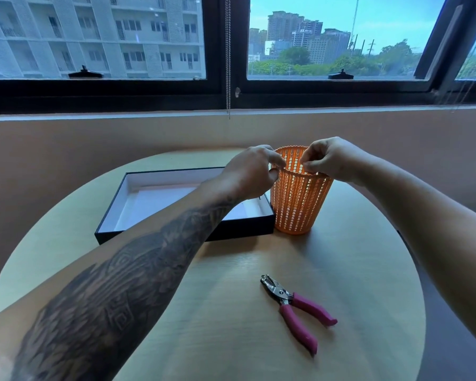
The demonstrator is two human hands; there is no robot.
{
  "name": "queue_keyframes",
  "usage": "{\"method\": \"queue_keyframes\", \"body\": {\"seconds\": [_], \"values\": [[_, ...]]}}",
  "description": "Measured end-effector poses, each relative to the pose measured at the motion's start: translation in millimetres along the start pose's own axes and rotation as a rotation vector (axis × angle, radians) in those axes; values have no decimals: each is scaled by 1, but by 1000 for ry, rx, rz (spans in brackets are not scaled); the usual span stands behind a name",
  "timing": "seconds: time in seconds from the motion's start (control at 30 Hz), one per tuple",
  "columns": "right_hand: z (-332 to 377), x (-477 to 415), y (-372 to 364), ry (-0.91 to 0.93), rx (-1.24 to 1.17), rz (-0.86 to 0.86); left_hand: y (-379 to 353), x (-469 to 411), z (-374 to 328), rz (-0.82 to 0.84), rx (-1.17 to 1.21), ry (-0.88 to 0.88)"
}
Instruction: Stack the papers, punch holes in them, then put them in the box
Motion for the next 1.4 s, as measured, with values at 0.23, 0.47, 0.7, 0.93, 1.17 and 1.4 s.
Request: {"method": "queue_keyframes", "body": {"seconds": [0.23,0.47,0.7,0.93,1.17,1.4], "values": [[2,-1,-2,20,46,-18,-1,3,1,-3,19,-3],[2,-2,-5,34,74,-31,-2,4,1,-3,9,-4],[2,-2,-5,63,93,-42,-2,5,1,-4,6,-9],[1,-3,-6,36,-3,39,-2,5,1,-18,1,-14],[-1,-3,-3,43,-22,39,-2,6,1,-21,10,-10],[2,-3,-4,60,26,-1,-1,6,-1,-1,-6,-4]]}}
Point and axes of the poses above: each hand's wrist, its own x-axis away from the middle knuckle, its own y-axis out of the back of the hand, z = x × y, the point moved 9 cm from there along -x, towards the middle knuckle, and after that the axes turned 10 degrees about -y, right-handed, at the moved point
